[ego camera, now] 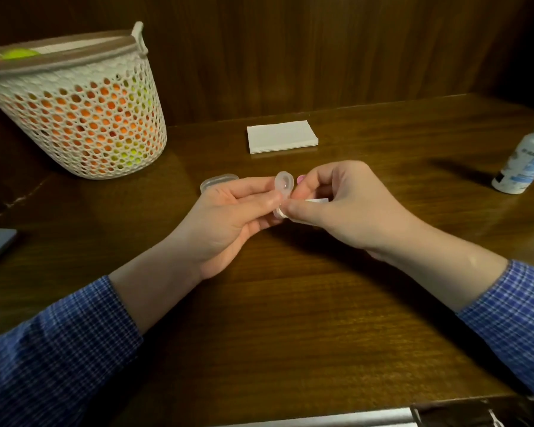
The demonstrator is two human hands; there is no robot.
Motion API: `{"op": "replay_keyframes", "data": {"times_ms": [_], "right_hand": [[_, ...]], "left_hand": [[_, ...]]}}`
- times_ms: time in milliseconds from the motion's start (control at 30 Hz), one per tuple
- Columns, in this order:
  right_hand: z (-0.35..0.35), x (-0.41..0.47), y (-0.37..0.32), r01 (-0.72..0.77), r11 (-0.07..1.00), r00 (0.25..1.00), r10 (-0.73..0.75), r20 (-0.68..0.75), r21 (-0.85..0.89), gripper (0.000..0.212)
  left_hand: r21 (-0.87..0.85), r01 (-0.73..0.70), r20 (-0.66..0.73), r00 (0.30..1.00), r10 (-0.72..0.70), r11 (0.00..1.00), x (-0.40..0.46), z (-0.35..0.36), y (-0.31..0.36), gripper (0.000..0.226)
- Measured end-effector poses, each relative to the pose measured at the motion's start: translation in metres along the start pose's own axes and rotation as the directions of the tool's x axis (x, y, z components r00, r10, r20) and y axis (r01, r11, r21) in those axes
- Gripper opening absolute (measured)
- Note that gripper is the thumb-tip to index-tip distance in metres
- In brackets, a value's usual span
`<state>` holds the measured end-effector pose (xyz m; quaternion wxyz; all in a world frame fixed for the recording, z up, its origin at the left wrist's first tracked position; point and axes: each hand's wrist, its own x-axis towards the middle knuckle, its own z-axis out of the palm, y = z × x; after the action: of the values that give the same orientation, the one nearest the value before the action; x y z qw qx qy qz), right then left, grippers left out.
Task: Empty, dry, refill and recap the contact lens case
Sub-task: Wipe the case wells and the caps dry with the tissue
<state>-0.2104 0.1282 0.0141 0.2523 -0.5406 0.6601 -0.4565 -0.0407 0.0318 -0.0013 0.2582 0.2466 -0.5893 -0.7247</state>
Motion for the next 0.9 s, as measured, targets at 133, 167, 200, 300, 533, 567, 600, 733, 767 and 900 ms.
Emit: {"op": "replay_keyframes", "data": {"times_ms": [133,167,200,300,533,567,600,733,767,900], "right_hand": [[0.003,-0.001,0.001,0.105,0.981,0.99,-0.119,-0.079,-0.165,0.017],[0.004,-0.002,0.0,0.126,0.972,0.987,-0.143,-0.078,-0.197,0.017],[0.003,-0.001,0.0,0.143,0.967,0.985,-0.16,-0.065,-0.209,0.016],[-0.008,0.001,-0.002,0.182,0.98,0.983,-0.183,-0.005,-0.077,0.013],[-0.012,-0.002,0.004,0.45,0.863,0.874,-0.478,-0.083,-0.228,0.009],[-0.011,-0.002,0.005,0.468,0.848,0.865,-0.498,-0.07,-0.25,0.01],[-0.01,-0.002,0.006,0.476,0.839,0.86,-0.506,-0.058,-0.262,0.011],[-0.011,-0.003,0.005,0.463,0.857,0.879,-0.478,-0.011,-0.226,0.01],[-0.011,-0.004,0.004,0.447,0.873,0.89,-0.456,0.0,-0.193,0.009],[-0.011,-0.003,0.003,0.379,0.921,0.924,-0.382,-0.021,-0.094,0.009]], "left_hand": [[0.016,-0.016,-0.021,1.0,0.016,1.0,-0.001,0.0,-0.002,0.035],[0.008,-0.014,-0.021,1.0,0.014,1.0,-0.001,0.0,-0.001,0.035],[-0.004,-0.01,-0.011,1.0,0.01,1.0,0.0,0.0,-0.001,0.036],[-0.069,0.019,0.075,0.997,-0.013,0.997,0.002,-0.001,0.004,0.034],[-0.279,0.133,0.221,0.973,-0.071,0.951,-0.001,-0.001,0.005,0.043],[-0.279,0.136,0.228,0.971,-0.072,0.951,-0.002,0.0,0.006,0.046],[-0.274,0.136,0.229,0.971,-0.073,0.952,-0.002,0.0,0.006,0.047],[-0.231,0.146,0.181,0.978,-0.105,0.962,-0.002,0.0,0.005,0.049],[-0.213,0.143,0.166,0.98,-0.108,0.967,-0.002,-0.001,0.005,0.051],[-0.177,0.137,0.14,0.984,-0.112,0.975,0.0,0.0,0.004,0.05]]}}
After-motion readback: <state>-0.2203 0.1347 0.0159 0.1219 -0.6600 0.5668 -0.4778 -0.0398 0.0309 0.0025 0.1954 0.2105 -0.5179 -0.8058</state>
